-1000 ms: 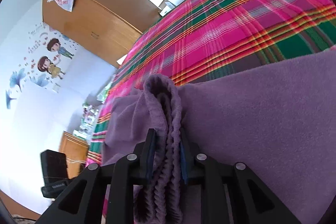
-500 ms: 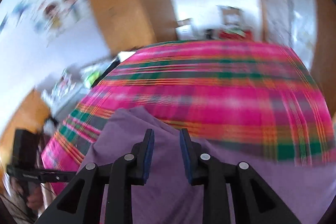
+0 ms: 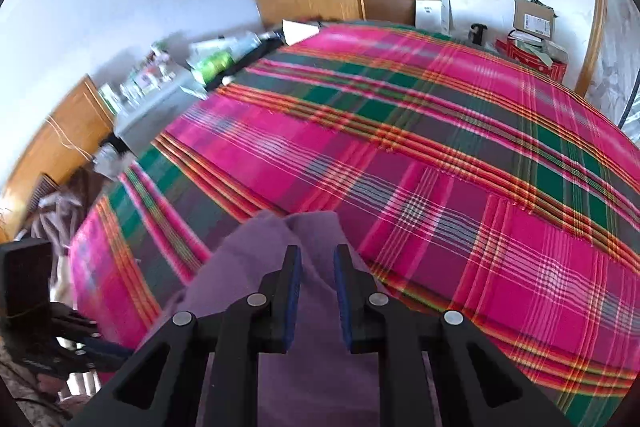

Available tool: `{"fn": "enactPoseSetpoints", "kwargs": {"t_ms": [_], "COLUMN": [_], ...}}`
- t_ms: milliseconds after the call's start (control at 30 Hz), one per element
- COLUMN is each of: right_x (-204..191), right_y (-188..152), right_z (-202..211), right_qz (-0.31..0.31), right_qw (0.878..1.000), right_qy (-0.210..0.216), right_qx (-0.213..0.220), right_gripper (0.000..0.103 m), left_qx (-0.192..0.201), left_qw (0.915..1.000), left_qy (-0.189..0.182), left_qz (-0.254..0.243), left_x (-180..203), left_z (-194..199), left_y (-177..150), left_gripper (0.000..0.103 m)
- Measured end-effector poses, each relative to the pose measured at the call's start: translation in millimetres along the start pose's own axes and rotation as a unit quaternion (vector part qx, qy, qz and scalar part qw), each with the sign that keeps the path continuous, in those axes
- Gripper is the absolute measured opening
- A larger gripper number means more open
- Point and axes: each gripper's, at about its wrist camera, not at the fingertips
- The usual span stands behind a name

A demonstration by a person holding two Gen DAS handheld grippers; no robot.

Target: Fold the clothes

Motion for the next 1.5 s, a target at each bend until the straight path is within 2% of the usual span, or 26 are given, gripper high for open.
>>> {"fn": "enactPoseSetpoints", "kwargs": {"t_ms": [100, 233, 300, 400, 767, 967, 1133, 1333, 1433, 1467, 1500], "right_x": [6, 10, 9, 9, 5, 7, 9, 12, 6, 1, -5], "right_y": [0, 0, 0, 4, 14, 16, 18, 20, 26, 29, 30], "right_z": [-13, -17, -16, -17, 1, -10, -20, -12, -7, -9, -13], "right_qz": [-0.024, -0.044, -0.047, -0.048, -0.044, -0.046, -0.046, -0.051, -0.033, -0.020, -0.005], "right_qw": [0.999, 0.997, 0.997, 0.998, 0.998, 0.998, 0.998, 0.998, 0.999, 0.999, 1.000], "right_qy": [0.033, 0.051, 0.056, 0.047, -0.005, -0.018, -0.028, -0.001, 0.014, 0.023, 0.029], "right_qx": [-0.021, -0.022, -0.021, -0.015, 0.036, 0.026, 0.017, 0.024, 0.029, 0.022, 0.006], "right_gripper": [0.018, 0.017, 0.007, 0.003, 0.002, 0.002, 0.002, 0.003, 0.009, 0.020, 0.031], "left_qx": [-0.002, -0.008, -0.009, -0.011, 0.007, 0.009, -0.006, 0.025, 0.034, 0.037, 0.038], "left_qw": [1.0000, 0.9999, 0.9999, 0.9997, 0.9997, 0.9996, 0.9997, 0.9995, 0.9994, 0.9993, 0.9993], "left_qy": [-0.004, -0.011, -0.014, -0.020, -0.025, -0.026, -0.023, -0.011, 0.000, 0.001, 0.001], "left_qz": [0.000, -0.002, 0.001, 0.001, -0.001, 0.004, 0.009, 0.013, 0.006, 0.005, 0.005], "left_x": [1, 0, -1, -1, 1, -2, -3, -8, -8, -8, -8], "left_z": [0, 1, 2, 1, 6, 11, 4, 18, 21, 21, 20], "left_y": [0, 1, 1, 0, -8, -17, -24, -20, -21, -20, -19], "left_gripper": [0.010, 0.009, 0.009, 0.009, 0.003, 0.001, 0.000, 0.000, 0.006, 0.010, 0.019]}}
Point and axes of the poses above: each gripper's, at about its wrist camera, not at the fingertips, and z roughly against the way its jaws point, x to its right, y to its top, and after that the axes turned 2 degrees about x, right-handed
